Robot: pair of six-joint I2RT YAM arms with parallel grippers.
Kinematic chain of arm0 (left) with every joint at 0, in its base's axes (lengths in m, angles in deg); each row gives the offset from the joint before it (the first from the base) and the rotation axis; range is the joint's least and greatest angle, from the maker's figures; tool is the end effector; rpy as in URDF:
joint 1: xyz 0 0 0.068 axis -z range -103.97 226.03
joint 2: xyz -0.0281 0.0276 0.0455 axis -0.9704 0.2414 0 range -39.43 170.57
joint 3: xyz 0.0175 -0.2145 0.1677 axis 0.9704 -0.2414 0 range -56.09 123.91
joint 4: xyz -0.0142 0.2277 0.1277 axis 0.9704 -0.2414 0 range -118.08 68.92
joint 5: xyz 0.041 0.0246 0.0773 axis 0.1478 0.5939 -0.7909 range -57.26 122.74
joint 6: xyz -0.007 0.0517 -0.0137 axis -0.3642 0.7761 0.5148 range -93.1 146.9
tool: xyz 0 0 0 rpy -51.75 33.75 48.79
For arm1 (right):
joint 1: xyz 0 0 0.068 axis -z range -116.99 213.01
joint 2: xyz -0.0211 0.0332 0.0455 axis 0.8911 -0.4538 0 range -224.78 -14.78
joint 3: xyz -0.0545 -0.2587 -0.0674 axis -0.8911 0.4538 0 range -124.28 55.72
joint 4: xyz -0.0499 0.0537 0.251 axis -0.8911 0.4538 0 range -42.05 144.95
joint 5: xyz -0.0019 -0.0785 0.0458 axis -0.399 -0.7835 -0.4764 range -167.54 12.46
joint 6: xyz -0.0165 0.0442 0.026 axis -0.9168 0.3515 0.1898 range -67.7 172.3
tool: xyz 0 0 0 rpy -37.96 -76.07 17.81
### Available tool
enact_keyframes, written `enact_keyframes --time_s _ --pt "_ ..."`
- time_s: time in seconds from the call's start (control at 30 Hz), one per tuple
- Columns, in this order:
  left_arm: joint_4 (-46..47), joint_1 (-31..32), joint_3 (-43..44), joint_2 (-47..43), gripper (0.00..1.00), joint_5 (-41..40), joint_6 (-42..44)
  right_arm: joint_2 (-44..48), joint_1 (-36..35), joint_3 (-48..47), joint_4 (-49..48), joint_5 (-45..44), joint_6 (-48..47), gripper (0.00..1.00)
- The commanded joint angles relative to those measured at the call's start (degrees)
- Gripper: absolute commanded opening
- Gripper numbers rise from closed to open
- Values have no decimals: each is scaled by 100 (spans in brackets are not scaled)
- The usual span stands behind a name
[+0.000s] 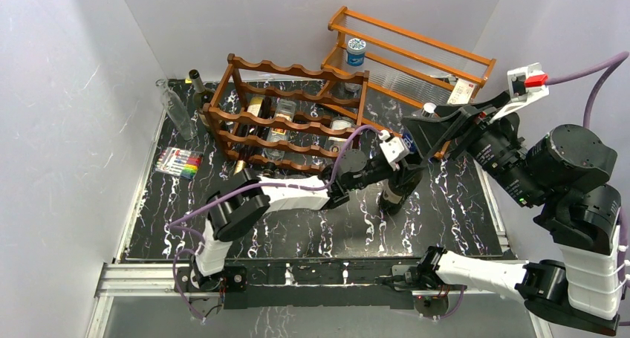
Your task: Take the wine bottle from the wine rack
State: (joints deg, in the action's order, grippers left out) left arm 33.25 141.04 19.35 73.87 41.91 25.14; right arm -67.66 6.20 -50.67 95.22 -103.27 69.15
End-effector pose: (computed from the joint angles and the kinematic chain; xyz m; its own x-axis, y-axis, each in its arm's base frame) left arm 0.1890 -0.4188 0.2839 0.0902 -0.2653 -0.9599 0.9626 0.2705 0.0157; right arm 0.0478 0.0447 0.5682 -0.0931 0.3347 -0.9377 -0.5127 0.7912 0.3333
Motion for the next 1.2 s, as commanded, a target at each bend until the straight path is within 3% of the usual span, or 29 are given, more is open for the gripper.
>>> enact_keyframes --time_s 0.0,0.13,0.4,0.57,0.73,0.83,1.03,1.17 --pt "1123 12 660 244 0 -134 63 190 -31 87 -358 -56 78 98" --pt "1832 -27 842 628 0 -80 32 280 -28 166 -334 -101 92 98" --pt "2152 -50 396 563 1 -93 39 296 -31 293 -356 -85 108 98" --pt "2141 -50 166 402 52 -73 -32 256 -31 351 -387 -4 121 98" --pt "2109 -50 -194 58 73 -119 -13 233 -31 350 -367 -41 135 98" --pt "2013 -50 -451 -230 96 -54 -13 197 -29 348 -367 -54 132 98" --pt "1577 -50 -1400 -1331 98 274 -284 63 -27 352 -382 -30 100 98" --pt "-24 -50 -2299 -2779 98 93 -404 -125 -31 470 -415 37 21 98"
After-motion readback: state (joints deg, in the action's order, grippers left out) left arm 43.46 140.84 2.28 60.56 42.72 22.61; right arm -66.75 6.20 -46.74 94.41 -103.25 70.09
